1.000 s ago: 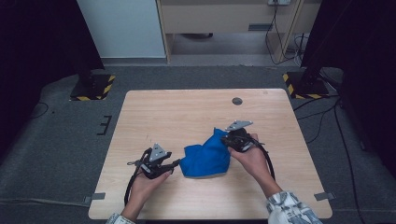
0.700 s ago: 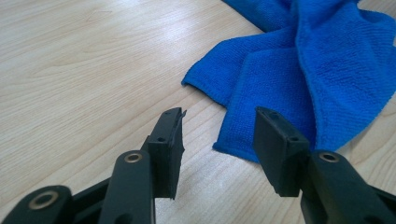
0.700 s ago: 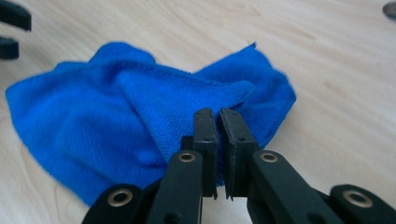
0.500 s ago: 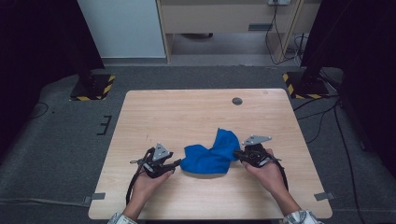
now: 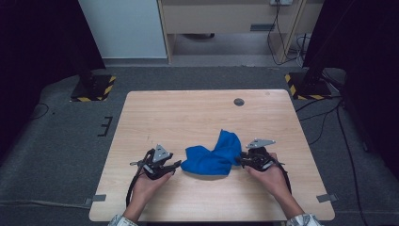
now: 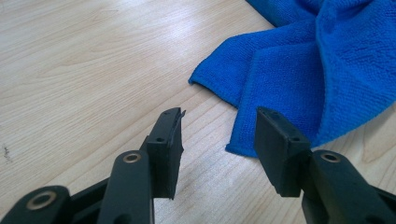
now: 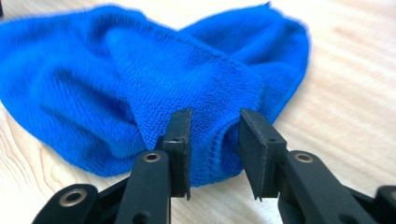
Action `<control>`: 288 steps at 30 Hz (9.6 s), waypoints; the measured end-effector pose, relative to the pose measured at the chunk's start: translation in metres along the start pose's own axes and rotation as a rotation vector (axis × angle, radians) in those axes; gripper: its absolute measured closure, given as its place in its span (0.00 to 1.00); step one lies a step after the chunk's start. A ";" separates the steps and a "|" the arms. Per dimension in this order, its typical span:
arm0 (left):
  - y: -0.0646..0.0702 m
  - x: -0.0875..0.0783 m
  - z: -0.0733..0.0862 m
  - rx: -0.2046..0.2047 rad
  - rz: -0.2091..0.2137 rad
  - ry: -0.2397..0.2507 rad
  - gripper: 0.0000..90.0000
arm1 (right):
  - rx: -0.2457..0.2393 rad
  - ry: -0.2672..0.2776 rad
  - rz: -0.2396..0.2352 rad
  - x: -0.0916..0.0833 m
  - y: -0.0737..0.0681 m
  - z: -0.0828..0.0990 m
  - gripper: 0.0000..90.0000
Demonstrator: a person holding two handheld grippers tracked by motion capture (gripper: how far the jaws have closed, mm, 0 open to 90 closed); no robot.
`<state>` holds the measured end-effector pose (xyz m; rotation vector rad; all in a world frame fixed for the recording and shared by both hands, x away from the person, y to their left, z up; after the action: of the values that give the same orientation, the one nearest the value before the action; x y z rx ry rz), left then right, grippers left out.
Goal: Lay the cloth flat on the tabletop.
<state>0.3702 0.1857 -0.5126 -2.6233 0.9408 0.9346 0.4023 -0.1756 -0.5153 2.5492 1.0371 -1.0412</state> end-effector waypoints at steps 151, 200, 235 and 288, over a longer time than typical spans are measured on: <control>0.002 0.021 -0.038 -0.065 0.106 0.090 0.97 | 0.091 0.167 0.092 -0.041 0.044 -0.021 0.97; -0.012 -0.027 -0.114 -0.046 0.060 0.151 0.97 | 0.039 0.258 0.117 -0.088 0.038 -0.080 0.97; 0.002 -0.058 -0.121 -0.003 0.091 0.172 0.97 | 0.020 0.330 0.098 -0.121 0.021 -0.075 0.97; 0.053 -0.159 -0.136 0.135 0.108 0.282 0.97 | -0.084 0.538 0.070 -0.219 -0.037 -0.070 0.97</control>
<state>0.3092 0.1727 -0.3056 -2.6530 1.1757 0.5078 0.3046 -0.2363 -0.3130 2.8359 1.0619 -0.2798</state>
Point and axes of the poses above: each handheld gripper's, and its own axes: x roughly forward along the jaws, z roughly out of its underside, y roughly to its right, the point moved 1 cm from there along x, roughly forward along the jaws, and after that the axes turned 3 degrees about -x, right-handed, at the moved point
